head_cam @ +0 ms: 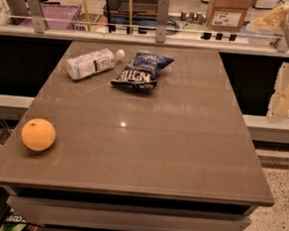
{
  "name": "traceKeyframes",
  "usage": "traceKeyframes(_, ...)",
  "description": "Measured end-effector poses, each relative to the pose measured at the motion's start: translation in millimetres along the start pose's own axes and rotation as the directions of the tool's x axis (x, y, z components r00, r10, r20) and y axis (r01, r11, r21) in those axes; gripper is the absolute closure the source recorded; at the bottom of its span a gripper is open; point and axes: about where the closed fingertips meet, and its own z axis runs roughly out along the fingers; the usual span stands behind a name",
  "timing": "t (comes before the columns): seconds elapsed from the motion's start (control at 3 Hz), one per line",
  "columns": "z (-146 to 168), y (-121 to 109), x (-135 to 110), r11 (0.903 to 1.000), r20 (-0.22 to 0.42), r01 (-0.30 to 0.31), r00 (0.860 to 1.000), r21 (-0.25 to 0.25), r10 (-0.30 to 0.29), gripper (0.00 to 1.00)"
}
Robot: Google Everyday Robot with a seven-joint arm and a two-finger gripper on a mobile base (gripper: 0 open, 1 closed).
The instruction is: Move blue chip bag near orange
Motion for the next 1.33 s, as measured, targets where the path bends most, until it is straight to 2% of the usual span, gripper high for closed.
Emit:
traceKeyframes(0.33, 0.8, -12.9, -15.0, 0.9851, 0.053, 0.172, 0.984, 0.009, -0.172, 0.0)
traceKeyframes(0.67, 5.1, -16.0, -31.7, 0.9578, 0.08, 0.282, 0.955, 0.054, -0.286, 0.0)
traceKeyframes(1.0, 18.4, -18.0, -50.4, 0.9399, 0.066, 0.317, 0.943, 0.126, -0.327, 0.0)
traceKeyframes(1.33, 35.5, -28.5, -63.9, 0.9349, 0.046, 0.289, 0.952, 0.206, -0.304, 0.0)
